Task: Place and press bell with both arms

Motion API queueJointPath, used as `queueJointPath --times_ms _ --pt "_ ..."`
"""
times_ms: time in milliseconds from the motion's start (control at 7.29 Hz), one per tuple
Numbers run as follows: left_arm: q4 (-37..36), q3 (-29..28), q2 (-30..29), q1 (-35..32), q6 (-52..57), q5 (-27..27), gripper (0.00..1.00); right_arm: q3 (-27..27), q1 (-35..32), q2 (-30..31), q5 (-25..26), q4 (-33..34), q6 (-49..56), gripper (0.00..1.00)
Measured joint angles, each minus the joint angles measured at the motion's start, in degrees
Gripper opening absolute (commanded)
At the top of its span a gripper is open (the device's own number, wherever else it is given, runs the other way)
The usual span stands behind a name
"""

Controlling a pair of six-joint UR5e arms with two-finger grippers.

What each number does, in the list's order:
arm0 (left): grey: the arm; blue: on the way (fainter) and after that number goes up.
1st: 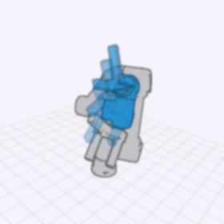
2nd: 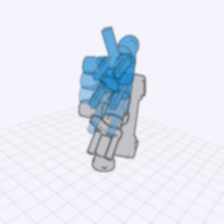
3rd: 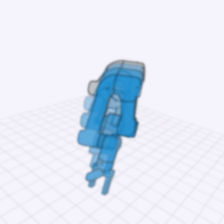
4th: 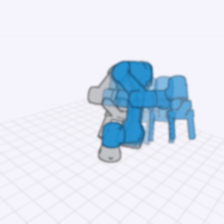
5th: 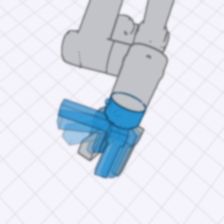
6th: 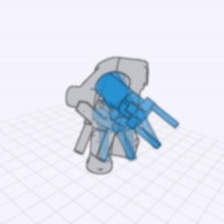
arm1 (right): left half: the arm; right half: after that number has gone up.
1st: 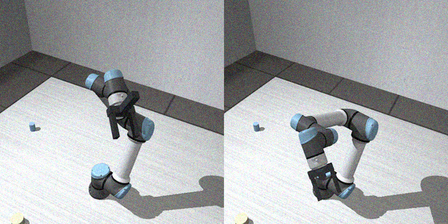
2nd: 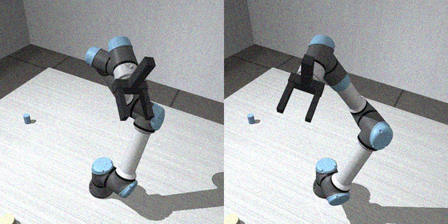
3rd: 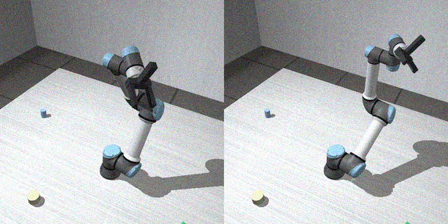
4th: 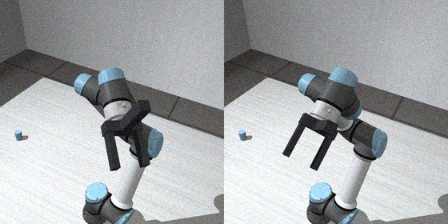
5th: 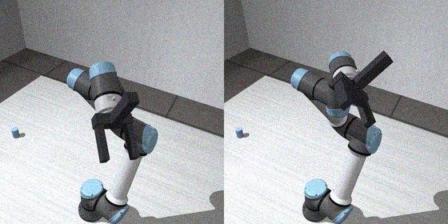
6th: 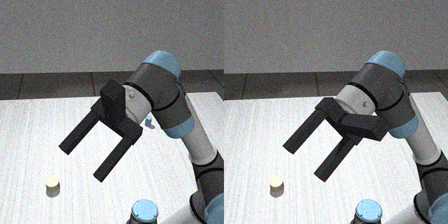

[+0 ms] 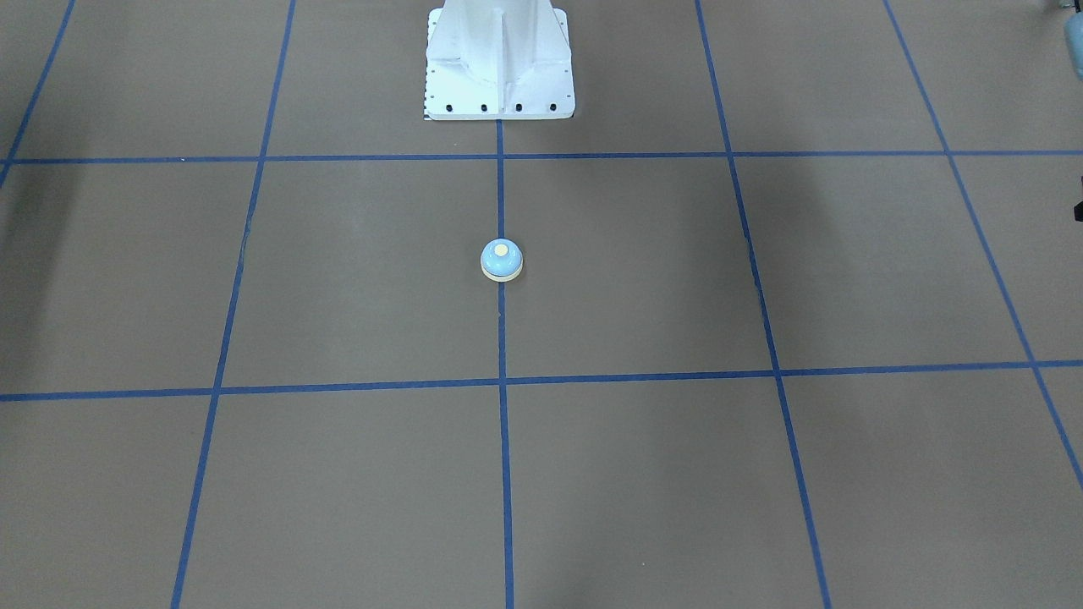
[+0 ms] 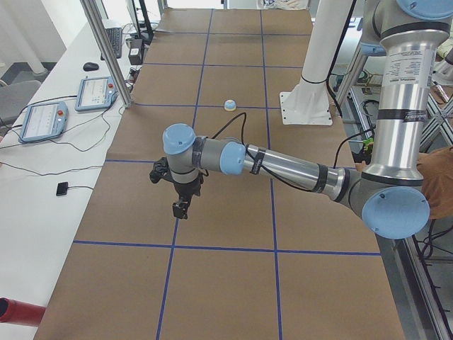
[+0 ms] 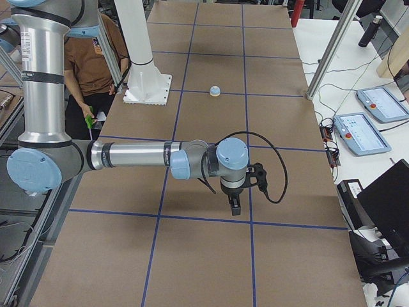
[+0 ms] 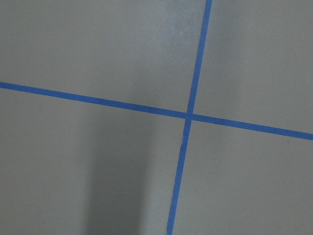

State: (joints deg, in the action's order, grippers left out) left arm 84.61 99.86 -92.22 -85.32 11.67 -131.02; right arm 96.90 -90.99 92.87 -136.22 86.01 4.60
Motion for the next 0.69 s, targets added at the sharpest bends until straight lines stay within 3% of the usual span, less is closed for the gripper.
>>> queueJointPath --times_ms 137,412,686 --pt "2.54 -4.56 0.04 -2.58 2.07 -0.59 0.99 -0.23 -0.07 -0.26 0.36 0.09 0.13 1.00" --pt "6.42 -12.54 -0.17 -7.40 2.99 -6.71 0.99 0.11 -0.07 -0.45 0.90 0.26 0.13 1.00" --pt "7.02 -14.22 -1.09 -9.26 2.82 -9.50 0.99 0.12 -0.08 -0.15 0.83 0.29 0.07 1.00"
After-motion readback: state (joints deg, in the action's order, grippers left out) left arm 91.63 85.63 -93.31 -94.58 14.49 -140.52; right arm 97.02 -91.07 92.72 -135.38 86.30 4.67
